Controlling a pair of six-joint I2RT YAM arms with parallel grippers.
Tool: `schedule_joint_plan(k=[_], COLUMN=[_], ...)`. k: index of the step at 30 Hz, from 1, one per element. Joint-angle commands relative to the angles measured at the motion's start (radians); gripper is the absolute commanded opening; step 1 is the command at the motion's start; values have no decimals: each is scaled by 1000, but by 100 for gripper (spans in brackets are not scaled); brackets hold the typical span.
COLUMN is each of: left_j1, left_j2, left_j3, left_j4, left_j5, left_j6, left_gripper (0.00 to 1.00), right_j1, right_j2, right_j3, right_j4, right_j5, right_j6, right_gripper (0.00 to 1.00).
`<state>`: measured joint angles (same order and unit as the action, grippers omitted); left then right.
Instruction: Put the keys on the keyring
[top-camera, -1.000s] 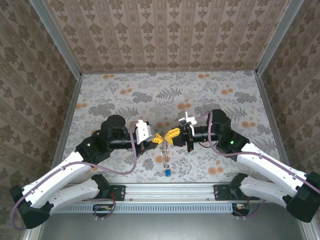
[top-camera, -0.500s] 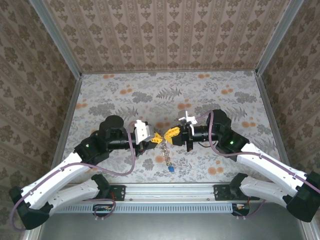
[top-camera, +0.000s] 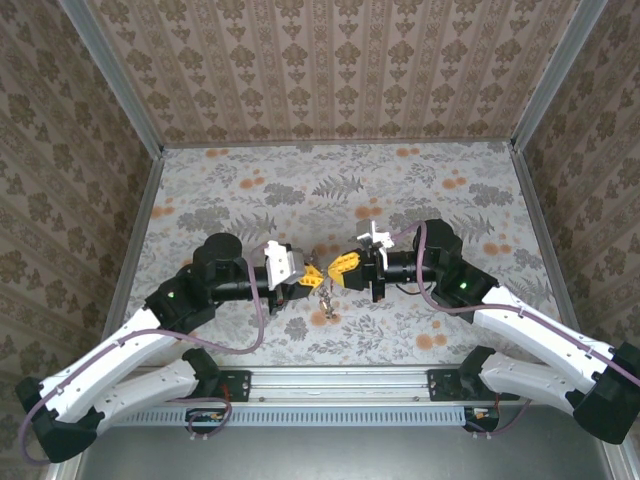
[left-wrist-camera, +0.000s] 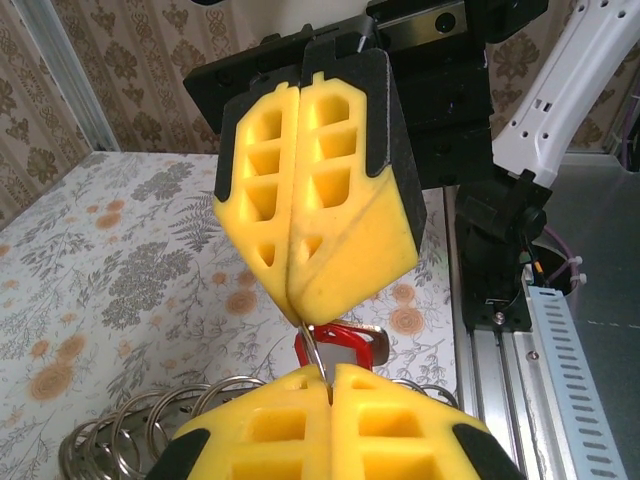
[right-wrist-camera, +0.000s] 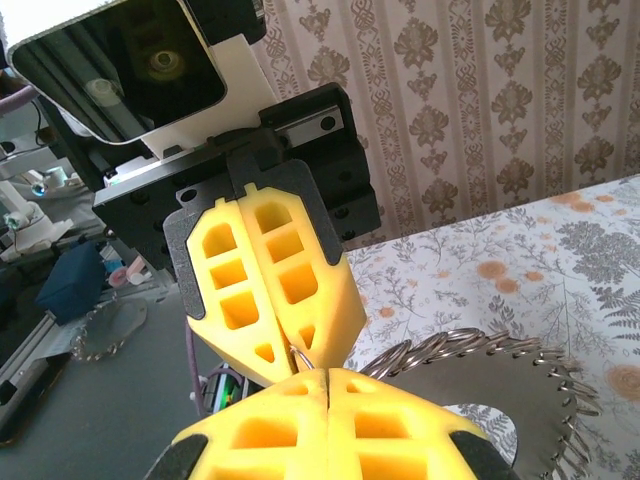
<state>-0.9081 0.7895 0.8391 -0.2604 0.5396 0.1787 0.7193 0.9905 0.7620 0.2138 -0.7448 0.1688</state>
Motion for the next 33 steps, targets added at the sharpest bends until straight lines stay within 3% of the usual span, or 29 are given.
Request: schedule_joint_plan(k=[1, 11, 15, 19, 27, 33], left_j1=[-5, -4, -4, -3, 14, 24], left_j2=[-35, -60, -62, -64, -70, -60], left_j3=[3, -3, -5, -6, -2, 9], left_j4=[100, 114, 113, 111, 107, 125], left_j5=[89, 68, 57, 42, 92, 199], left_j6=[-15, -14, -11, -4, -7, -44], left_gripper=[0, 0, 0, 0, 0, 0], right_j1=[0, -1, 0, 0, 0, 8], right_j2=[5, 10, -2, -27, -97, -94], right_j3=[5, 13, 16, 23, 103, 133], right_j4=[0, -9, -11, -41, -241, -264], right_j5=[59, 56, 54, 67, 89, 6], right_j6=[12, 26, 29, 15, -141, -215], right_gripper=[0, 0, 24, 40, 45, 52])
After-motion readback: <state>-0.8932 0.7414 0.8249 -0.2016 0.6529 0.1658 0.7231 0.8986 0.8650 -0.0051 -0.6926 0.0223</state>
